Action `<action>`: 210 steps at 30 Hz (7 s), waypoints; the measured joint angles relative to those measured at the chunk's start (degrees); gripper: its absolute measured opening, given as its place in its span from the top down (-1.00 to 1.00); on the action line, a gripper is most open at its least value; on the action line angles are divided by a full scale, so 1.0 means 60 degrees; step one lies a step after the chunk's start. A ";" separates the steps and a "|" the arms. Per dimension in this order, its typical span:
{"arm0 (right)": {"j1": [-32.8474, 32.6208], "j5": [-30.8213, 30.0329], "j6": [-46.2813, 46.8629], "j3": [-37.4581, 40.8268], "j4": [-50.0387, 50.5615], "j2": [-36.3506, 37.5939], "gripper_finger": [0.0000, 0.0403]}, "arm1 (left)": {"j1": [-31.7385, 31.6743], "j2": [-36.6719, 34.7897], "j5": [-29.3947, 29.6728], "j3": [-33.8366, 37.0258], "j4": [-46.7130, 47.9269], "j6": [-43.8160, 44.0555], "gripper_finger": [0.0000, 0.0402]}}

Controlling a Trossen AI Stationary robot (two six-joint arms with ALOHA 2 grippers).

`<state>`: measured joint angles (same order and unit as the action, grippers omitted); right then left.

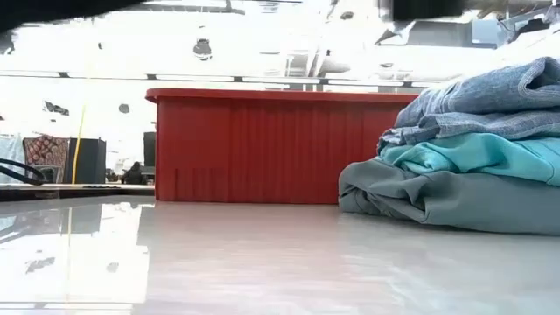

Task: Fold Laundry from Bin
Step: Fold the black shirt

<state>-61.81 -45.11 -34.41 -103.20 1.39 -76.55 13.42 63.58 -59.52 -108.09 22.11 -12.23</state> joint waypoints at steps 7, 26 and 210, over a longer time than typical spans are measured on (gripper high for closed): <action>-0.0894 -0.2646 -0.0455 -0.0004 -0.0671 -0.0159 0.91 | 0.0338 -0.0018 0.0063 -0.0004 0.0045 -0.0291 1.00; 0.2134 -0.5487 1.5958 0.0080 1.3965 -0.0129 0.90 | 0.0301 -0.0258 1.1717 0.1886 0.5199 0.0975 1.00; -0.1231 0.3316 2.5478 0.7396 1.1179 -0.0685 0.10 | 0.6049 0.4184 1.0386 1.2684 -0.3714 0.9031 1.00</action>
<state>-69.19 -25.21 118.46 -58.82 68.46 -80.66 49.71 88.68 2.79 -31.99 -0.17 41.95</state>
